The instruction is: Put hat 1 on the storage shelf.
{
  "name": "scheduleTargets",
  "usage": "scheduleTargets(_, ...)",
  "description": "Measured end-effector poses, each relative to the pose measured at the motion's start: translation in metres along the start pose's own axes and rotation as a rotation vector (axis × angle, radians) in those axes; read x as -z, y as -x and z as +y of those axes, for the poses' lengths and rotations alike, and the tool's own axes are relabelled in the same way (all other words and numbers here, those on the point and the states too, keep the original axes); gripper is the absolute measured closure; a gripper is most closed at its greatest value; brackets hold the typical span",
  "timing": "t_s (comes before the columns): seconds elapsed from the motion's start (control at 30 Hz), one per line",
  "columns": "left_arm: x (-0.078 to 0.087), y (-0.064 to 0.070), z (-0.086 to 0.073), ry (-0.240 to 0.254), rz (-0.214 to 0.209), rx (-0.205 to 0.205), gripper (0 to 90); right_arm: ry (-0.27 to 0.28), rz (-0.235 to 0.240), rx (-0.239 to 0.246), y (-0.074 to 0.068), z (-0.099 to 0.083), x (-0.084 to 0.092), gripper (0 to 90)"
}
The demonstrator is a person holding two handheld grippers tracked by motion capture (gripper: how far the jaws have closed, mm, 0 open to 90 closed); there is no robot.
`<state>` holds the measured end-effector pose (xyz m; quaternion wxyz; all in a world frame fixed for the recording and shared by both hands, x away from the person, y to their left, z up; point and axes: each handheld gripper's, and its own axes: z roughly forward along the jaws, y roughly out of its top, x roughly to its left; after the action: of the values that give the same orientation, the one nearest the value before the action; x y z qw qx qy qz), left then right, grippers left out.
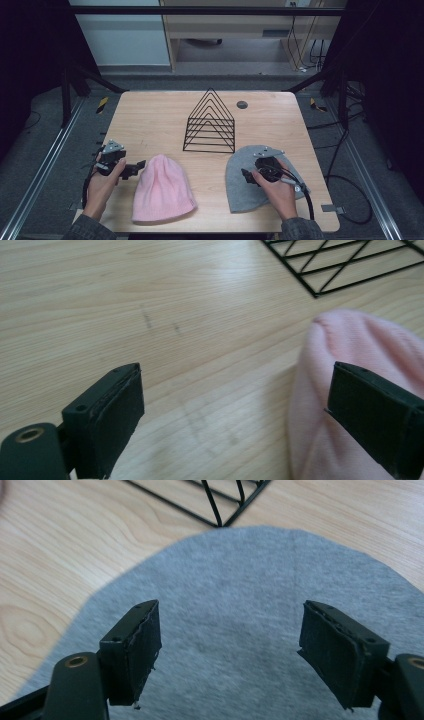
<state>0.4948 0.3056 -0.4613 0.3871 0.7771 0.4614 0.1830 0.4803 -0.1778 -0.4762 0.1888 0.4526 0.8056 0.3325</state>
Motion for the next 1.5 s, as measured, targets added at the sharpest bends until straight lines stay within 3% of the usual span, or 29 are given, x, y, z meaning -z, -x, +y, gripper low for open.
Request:
scheduleTargets(0.1, 0.000, 0.006, 0.002, -0.003, -0.022, -0.019, 9.3, -0.013, -0.027, 0.039, -0.001, -0.001, -0.001, 25.5)
scheduleTargets(0.17, -0.001, 0.016, 0.006, -0.018, -0.075, -0.037, 9.8, 0.001, -0.049, 0.073, -0.001, -0.002, -0.002, 27.3)
scheduleTargets(0.2, -0.001, 0.016, 0.006, -0.018, -0.075, -0.037, 10.6, 0.001, -0.048, 0.078, -0.002, -0.002, -0.002, 28.7)
scheduleTargets(0.27, -0.001, 0.029, 0.013, -0.021, -0.072, -0.087, 10.7, -0.001, -0.046, 0.089, -0.003, -0.003, -0.002, 30.2)
scheduleTargets(0.33, -0.003, 0.033, 0.015, -0.019, -0.063, -0.087, 10.7, 0.001, -0.055, 0.096, -0.003, -0.003, -0.003, 30.3)
scheduleTargets(0.4, -0.005, 0.035, 0.017, -0.029, -0.062, -0.091, 11.6, 0.009, -0.069, 0.076, -0.003, -0.003, -0.003, 29.1)
scheduleTargets(0.43, -0.008, 0.036, 0.016, -0.046, -0.050, -0.101, 11.6, 0.009, -0.069, 0.076, -0.003, -0.003, -0.003, 29.1)
scheduleTargets(0.47, -0.014, 0.036, 0.014, -0.082, -0.036, -0.126, 14.3, 0.005, -0.070, 0.045, -0.003, -0.002, -0.004, 27.2)
scheduleTargets(0.57, -0.019, 0.033, 0.010, -0.108, -0.035, -0.108, 15.7, -0.006, -0.061, 0.027, -0.002, -0.002, -0.005, 26.2)
scheduleTargets(0.6, -0.020, 0.030, 0.007, -0.120, -0.050, -0.094, 22.2, -0.002, -0.052, 0.020, -0.003, -0.002, -0.005, 27.5)
scheduleTargets(0.67, -0.022, 0.029, 0.006, -0.129, -0.048, -0.092, 26.2, 0.005, -0.049, 0.023, -0.003, -0.001, -0.004, 29.3)
scheduleTargets(0.87, -0.032, 0.037, 0.002, -0.203, -0.085, -0.120, 41.6, -0.009, -0.048, 0.025, -0.005, -0.001, -0.005, 28.8)
scheduleTargets(1.07, -0.035, 0.041, 0.001, -0.222, -0.121, -0.128, 57.2, -0.020, -0.054, 0.022, -0.004, -0.002, -0.006, 28.3)
scheduleTargets(1.27, -0.033, 0.043, 0.001, -0.230, -0.119, -0.147, 73.2, -0.023, -0.062, 0.026, -0.004, -0.002, -0.006, 29.0)
scheduleTargets(1.37, -0.032, 0.044, 0.002, -0.226, -0.118, -0.151, 77.2, -0.022, -0.060, 0.028, -0.005, -0.001, -0.006, 29.1)
scheduleTargets(1.5, -0.025, 0.045, 0.005, -0.185, -0.105, -0.141, 79.1, -0.023, -0.062, 0.031, -0.005, -0.001, -0.005, 29.2)
